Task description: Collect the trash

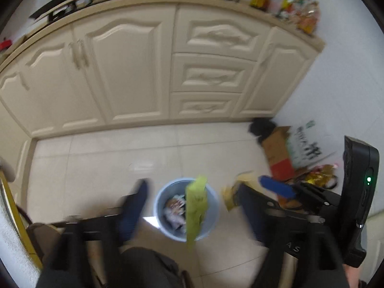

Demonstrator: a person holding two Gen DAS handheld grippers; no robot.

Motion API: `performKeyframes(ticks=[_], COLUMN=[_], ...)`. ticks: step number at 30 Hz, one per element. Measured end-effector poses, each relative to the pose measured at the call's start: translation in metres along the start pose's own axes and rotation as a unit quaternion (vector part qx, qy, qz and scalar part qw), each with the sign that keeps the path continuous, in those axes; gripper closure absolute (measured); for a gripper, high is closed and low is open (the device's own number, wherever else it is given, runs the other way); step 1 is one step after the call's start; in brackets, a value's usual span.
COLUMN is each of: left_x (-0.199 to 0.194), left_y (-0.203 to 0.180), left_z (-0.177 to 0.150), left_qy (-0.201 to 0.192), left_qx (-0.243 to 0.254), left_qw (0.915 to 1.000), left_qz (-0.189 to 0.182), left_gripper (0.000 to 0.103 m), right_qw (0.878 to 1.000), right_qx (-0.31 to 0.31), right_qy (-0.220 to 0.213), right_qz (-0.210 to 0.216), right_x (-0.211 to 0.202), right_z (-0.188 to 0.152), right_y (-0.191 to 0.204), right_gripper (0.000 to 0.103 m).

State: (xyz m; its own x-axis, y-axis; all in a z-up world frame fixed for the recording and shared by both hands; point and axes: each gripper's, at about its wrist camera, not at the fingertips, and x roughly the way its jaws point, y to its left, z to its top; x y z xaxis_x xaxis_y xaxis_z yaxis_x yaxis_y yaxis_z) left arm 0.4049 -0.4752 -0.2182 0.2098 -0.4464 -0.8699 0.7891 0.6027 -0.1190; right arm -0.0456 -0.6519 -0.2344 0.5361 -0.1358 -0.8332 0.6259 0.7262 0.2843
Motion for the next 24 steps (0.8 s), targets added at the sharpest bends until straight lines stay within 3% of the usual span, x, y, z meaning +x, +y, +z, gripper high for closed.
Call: performKeyframes(ticks=[1,4,6,11,14,19,24], left_x=[0.002,-0.001,-0.013,-0.044,-0.063,-0.129,-0.218], left_y=[0.004,0.016,0.021,0.029,0.010,0.013,0.033], left_z=[0.006,0.010,0.004,-0.009,-0.034,-0.078,-0.142], left_qy=[-0.003,-0.002,-0.020,-0.044,-0.061,-0.105,-0.164], left_qx=[-0.006,-0.018,-0.024,-0.043,-0.044,-0.057,-0.092], left_qw=[0.9999,0.9992,0.9977,0.9940,0.9922,0.9867,0.9736], left_qz=[0.013,0.035,0.060,0.090,0.100,0.111,0.129], left_gripper=[0.018,0.010,0.001,0.001,0.001,0.001,0.001], right_qw=[1.000,0.999,0.999,0.998,0.999,1.000,0.999], right_qx=[0.009,0.035,0.050,0.050,0.043,0.017,-0.007], right_qy=[0.004,0.007,0.009,0.013,0.008,-0.012,-0.048], right_qz=[-0.003,-0.005,-0.015,-0.024,-0.021,-0.011,0.021], right_x=[0.006,0.016,0.019,0.017,0.008,-0.014,-0.050], right_z=[-0.002,-0.004,-0.006,-0.004,-0.001,0.006,0.014], right_y=[-0.003,-0.010,-0.013,-0.004,0.008,0.042,0.092], right_gripper=[0.021,0.000,0.000,0.000,0.000,0.000,0.000])
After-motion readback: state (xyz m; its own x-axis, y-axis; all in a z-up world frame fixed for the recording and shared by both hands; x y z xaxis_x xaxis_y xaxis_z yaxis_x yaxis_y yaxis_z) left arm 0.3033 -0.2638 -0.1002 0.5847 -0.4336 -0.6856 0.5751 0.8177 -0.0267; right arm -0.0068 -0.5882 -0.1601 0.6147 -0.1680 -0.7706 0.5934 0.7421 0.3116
